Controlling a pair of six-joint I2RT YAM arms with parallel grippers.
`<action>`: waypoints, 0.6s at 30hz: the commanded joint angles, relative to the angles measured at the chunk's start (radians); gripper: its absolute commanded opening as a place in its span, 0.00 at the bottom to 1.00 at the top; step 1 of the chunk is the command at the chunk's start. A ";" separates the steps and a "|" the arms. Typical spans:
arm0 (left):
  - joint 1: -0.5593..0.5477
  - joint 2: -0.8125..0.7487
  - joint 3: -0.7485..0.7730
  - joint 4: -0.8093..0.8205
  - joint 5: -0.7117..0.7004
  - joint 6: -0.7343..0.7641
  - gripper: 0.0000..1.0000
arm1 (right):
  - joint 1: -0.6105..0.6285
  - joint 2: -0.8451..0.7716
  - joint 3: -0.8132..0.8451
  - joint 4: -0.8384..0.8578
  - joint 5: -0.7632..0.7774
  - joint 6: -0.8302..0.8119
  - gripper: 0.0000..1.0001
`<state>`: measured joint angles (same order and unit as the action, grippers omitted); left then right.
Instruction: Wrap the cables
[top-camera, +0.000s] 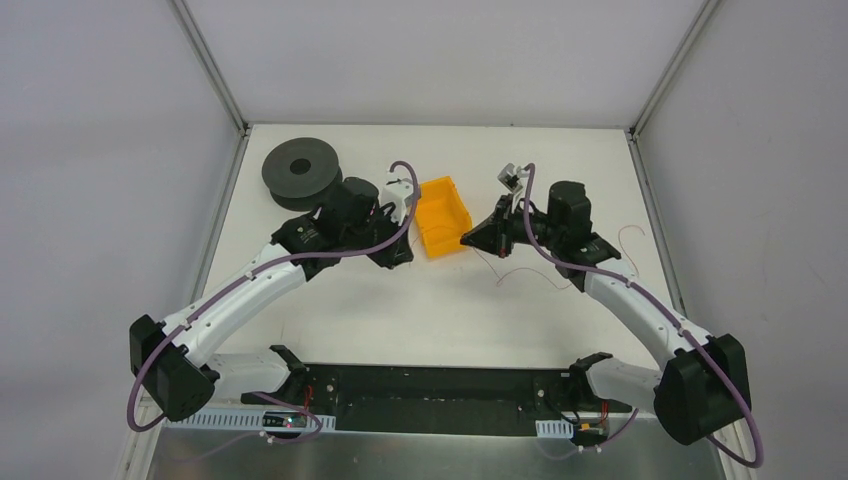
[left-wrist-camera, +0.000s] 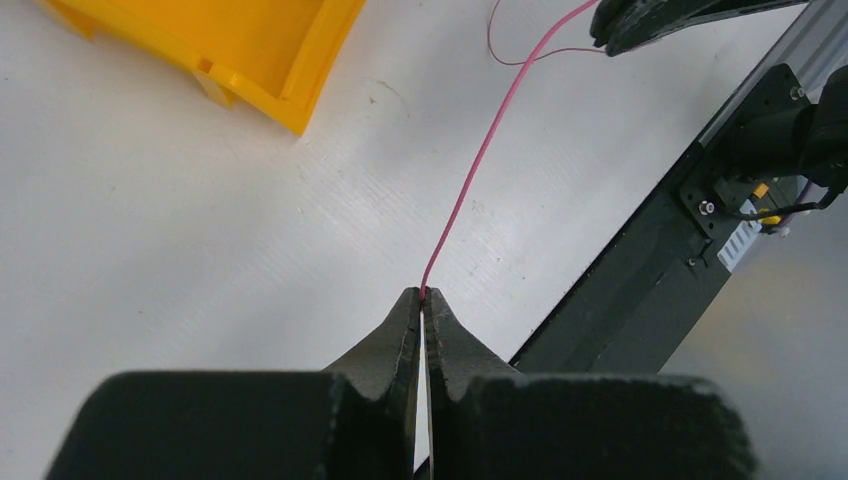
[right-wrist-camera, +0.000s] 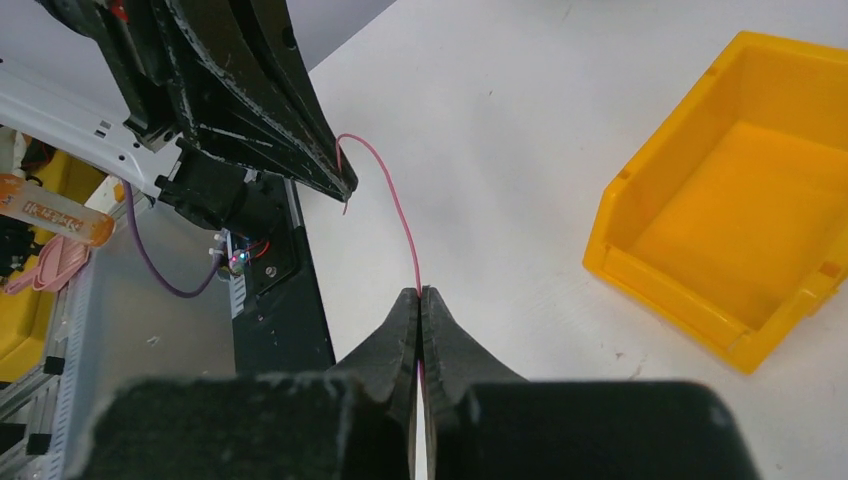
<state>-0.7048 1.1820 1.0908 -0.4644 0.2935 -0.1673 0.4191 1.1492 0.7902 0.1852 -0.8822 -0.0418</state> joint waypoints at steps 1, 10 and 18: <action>0.010 0.014 0.000 0.010 0.046 0.003 0.04 | 0.015 0.004 0.004 0.048 0.052 0.100 0.00; 0.010 -0.031 -0.002 0.010 -0.099 -0.019 0.40 | 0.014 -0.059 -0.012 -0.027 0.199 0.187 0.00; 0.046 0.021 0.107 -0.085 -0.416 0.027 0.56 | 0.016 -0.171 -0.038 -0.105 0.316 0.262 0.00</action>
<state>-0.7021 1.1790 1.1023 -0.4854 0.0956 -0.1730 0.4309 1.0512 0.7574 0.1162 -0.6533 0.1616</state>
